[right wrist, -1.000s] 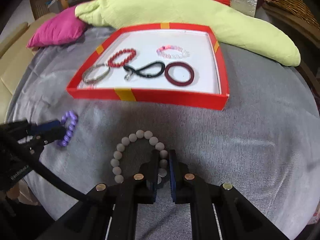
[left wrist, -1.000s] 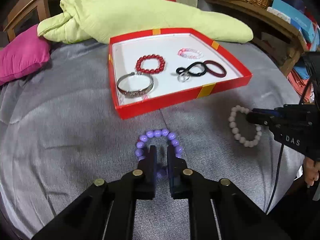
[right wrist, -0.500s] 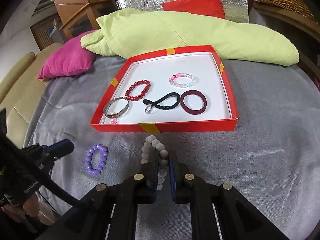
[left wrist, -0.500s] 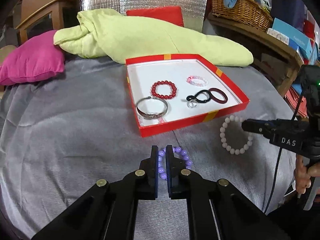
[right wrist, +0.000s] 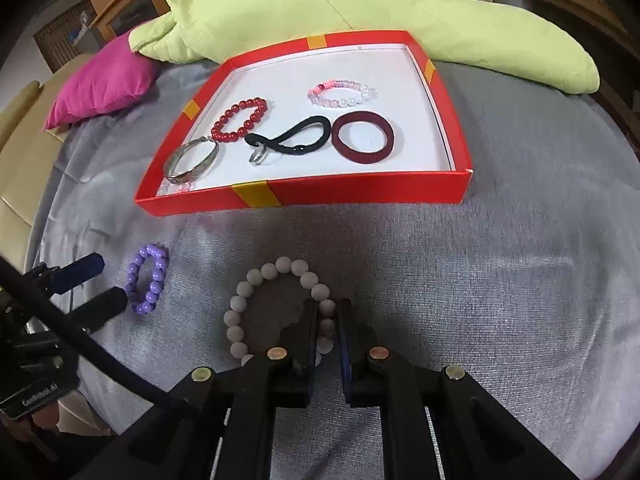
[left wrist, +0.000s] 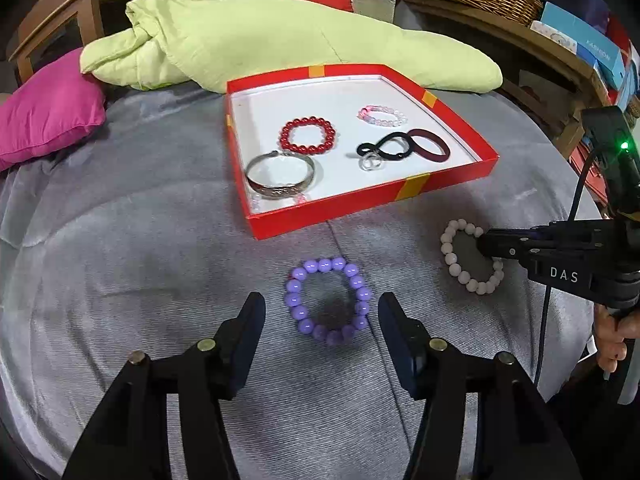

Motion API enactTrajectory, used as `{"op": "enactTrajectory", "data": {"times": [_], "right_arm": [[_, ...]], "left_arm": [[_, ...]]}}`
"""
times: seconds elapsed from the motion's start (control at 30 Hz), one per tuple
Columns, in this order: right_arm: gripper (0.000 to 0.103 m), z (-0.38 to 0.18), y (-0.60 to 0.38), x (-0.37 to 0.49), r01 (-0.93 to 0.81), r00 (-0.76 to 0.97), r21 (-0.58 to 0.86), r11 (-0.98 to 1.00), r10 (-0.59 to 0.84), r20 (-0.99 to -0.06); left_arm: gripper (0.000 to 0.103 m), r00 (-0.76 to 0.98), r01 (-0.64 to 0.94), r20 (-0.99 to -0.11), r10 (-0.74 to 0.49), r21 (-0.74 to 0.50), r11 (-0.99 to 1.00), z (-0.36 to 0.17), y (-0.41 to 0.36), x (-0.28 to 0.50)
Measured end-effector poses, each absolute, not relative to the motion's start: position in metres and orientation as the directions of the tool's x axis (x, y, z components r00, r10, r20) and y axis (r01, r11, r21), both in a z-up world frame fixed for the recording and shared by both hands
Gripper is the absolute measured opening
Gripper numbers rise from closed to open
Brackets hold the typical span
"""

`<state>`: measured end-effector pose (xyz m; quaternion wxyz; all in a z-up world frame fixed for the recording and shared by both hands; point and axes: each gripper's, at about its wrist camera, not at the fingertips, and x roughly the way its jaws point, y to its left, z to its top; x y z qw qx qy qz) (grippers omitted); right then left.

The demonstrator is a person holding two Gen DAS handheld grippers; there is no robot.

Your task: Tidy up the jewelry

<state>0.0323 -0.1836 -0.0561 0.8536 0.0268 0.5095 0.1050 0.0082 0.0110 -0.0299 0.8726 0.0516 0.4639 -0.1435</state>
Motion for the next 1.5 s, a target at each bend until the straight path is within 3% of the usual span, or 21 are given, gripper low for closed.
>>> {"op": "enactTrajectory", "data": {"times": [0.07,0.27,0.33,0.37,0.4,0.53,0.87,0.93,1.0,1.03,1.33,1.4,1.5], "right_arm": [[0.011,-0.057,-0.184,0.032,-0.153,0.458,0.156,0.976,0.210,-0.864],[0.011,-0.056,-0.184,0.031,-0.162,0.456,0.152,0.975,0.211,-0.865],[0.011,-0.056,-0.184,0.031,-0.164,0.456,0.152,0.975,0.211,-0.865],[0.011,-0.056,-0.185,0.031,-0.164,0.455,0.152,0.975,0.212,-0.865],[0.011,-0.056,-0.185,0.031,-0.164,0.455,0.152,0.975,0.212,-0.865],[0.011,-0.055,-0.185,0.031,-0.164,0.455,0.153,0.975,0.212,-0.865],[0.011,-0.055,-0.184,0.031,-0.168,0.457,0.152,0.974,0.213,-0.863],[0.011,-0.055,-0.184,0.031,-0.168,0.455,0.154,0.974,0.215,-0.864],[0.011,-0.056,-0.185,0.032,-0.169,0.453,0.153,0.974,0.215,-0.865],[0.011,-0.056,-0.184,0.031,-0.168,0.453,0.152,0.974,0.213,-0.866],[0.011,-0.056,-0.183,0.032,-0.169,0.453,0.144,0.975,0.207,-0.867],[0.011,-0.056,-0.183,0.032,-0.169,0.454,0.145,0.975,0.208,-0.866],[0.011,-0.054,-0.182,0.029,-0.181,0.466,0.138,0.974,0.209,-0.860]], "left_arm": [[0.071,0.517,0.300,-0.833,-0.195,-0.036,0.953,-0.035,0.006,0.009],[0.070,0.499,0.328,-0.849,-0.175,-0.002,0.945,-0.050,-0.003,0.014],[0.050,0.508,0.331,-0.841,-0.183,-0.006,0.944,-0.051,-0.003,0.014],[0.033,0.511,0.337,-0.836,-0.197,-0.015,0.941,-0.050,-0.002,0.015],[0.023,0.508,0.344,-0.834,-0.215,-0.033,0.938,-0.049,-0.002,0.014],[0.006,0.530,0.360,-0.815,-0.235,-0.035,0.932,-0.042,-0.003,0.012],[0.005,0.548,0.304,-0.811,-0.205,-0.035,0.952,-0.036,0.009,0.016],[0.019,0.543,0.281,-0.815,-0.200,-0.048,0.959,-0.035,0.014,0.018],[0.059,0.539,0.275,-0.814,-0.216,-0.072,0.959,-0.034,0.016,0.018],[0.062,0.547,0.272,-0.810,-0.212,-0.068,0.960,-0.034,0.015,0.017],[0.059,0.530,0.347,-0.824,-0.201,-0.006,0.938,-0.056,-0.013,0.019],[0.023,0.520,0.357,-0.818,-0.245,-0.052,0.932,-0.054,-0.012,0.020],[0.020,0.513,0.356,-0.815,-0.268,-0.082,0.931,-0.051,-0.009,0.019]]}}
